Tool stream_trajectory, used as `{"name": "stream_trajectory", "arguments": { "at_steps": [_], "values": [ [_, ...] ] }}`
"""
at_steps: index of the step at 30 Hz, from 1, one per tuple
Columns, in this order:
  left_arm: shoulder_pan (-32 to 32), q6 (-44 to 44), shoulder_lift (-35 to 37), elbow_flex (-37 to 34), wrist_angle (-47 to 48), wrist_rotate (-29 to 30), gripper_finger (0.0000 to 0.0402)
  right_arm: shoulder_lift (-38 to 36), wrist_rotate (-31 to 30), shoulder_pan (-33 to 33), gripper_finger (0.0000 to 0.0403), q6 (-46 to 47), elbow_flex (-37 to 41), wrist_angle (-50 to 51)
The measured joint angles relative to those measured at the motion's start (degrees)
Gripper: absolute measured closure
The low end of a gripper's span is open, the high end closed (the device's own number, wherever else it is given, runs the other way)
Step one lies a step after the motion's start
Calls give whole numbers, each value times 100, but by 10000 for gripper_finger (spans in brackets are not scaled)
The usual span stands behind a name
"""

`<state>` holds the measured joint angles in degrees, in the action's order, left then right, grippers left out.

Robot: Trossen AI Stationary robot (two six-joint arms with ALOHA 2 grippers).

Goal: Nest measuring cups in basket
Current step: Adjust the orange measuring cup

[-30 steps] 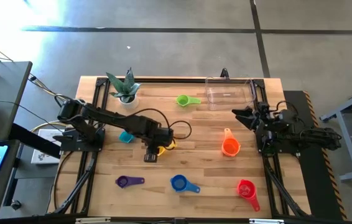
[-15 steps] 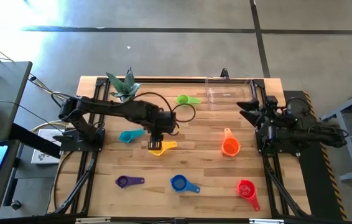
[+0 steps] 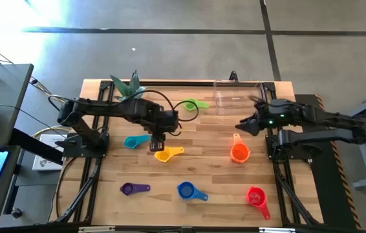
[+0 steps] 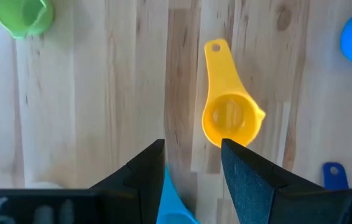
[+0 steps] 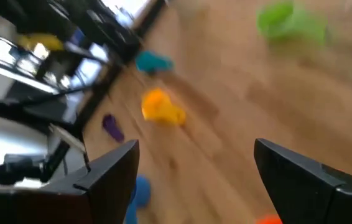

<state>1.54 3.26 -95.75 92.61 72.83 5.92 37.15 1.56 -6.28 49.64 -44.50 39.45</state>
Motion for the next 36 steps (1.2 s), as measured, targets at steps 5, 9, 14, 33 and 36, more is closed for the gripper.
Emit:
{"name": "stream_trajectory", "arguments": {
  "at_steps": [5, 9, 14, 33, 36],
  "values": [
    [62, 340, 300, -272, -39, 306, 255, 813, 320, 288, 94, 432, -383, 648],
    [107, 584, 564, -579, -153, 603, 255, 1321, 275, 692, 94, 925, -467, 948],
    [113, 850, 845, -1015, -359, 645, 255, 1857, 181, 1155, 94, 1662, -445, 1026],
    [116, 1465, 1035, -1697, -971, 950, 266, 3746, -30, 1925, 94, 3493, -436, 1092],
    [116, 1391, 1035, -1697, -1023, 951, 266, 4023, -84, 1923, 94, 3533, -434, 1062]
  ]
}}
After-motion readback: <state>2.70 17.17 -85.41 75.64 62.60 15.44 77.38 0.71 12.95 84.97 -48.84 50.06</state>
